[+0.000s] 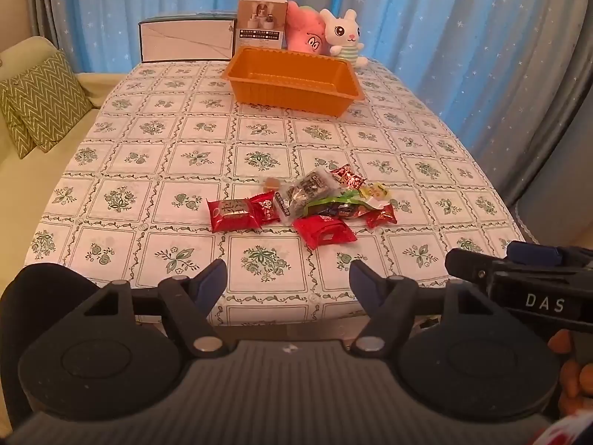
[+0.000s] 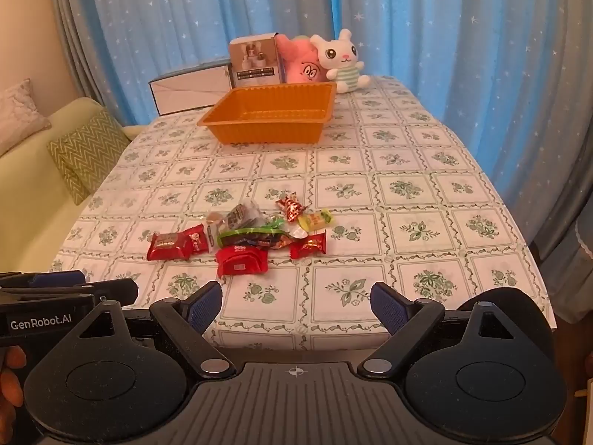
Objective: Organize snacks
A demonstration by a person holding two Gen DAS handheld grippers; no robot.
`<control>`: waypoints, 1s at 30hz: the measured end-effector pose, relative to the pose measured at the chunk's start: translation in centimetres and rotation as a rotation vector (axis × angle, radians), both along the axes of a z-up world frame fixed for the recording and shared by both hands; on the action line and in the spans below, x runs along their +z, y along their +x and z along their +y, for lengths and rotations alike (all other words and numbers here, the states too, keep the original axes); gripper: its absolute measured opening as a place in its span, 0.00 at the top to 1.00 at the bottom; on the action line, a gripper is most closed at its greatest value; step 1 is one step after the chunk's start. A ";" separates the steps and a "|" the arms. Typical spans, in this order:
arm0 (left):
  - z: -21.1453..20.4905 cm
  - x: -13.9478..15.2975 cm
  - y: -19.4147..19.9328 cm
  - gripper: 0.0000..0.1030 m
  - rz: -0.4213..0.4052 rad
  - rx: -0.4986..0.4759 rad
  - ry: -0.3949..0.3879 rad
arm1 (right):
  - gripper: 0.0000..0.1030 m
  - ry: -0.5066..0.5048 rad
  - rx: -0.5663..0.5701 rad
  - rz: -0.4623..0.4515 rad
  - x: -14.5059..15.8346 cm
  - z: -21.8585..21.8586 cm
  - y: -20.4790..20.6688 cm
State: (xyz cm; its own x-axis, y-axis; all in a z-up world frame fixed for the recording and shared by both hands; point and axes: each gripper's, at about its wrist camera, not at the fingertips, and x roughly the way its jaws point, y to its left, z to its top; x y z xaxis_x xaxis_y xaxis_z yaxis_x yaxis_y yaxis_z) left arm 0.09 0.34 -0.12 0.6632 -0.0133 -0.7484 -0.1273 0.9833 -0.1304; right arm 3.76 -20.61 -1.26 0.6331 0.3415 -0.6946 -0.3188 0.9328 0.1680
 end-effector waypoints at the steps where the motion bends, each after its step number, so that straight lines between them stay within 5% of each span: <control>1: 0.1 0.0 0.0 0.32 -0.001 -0.001 0.001 | 0.15 -0.001 -0.001 -0.001 0.0 0.0 0.0; 30: -0.5 0.3 -0.1 0.34 -0.009 -0.014 -0.008 | 0.15 -0.002 -0.005 0.003 -0.1 0.1 -0.3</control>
State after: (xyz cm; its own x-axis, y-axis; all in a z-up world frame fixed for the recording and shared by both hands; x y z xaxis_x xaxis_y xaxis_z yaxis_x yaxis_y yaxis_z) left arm -0.05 -0.16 0.16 0.6694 -0.0283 -0.7424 -0.1125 0.9839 -0.1389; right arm 3.48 -20.49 -1.41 0.6327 0.3370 -0.6972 -0.3137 0.9347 0.1671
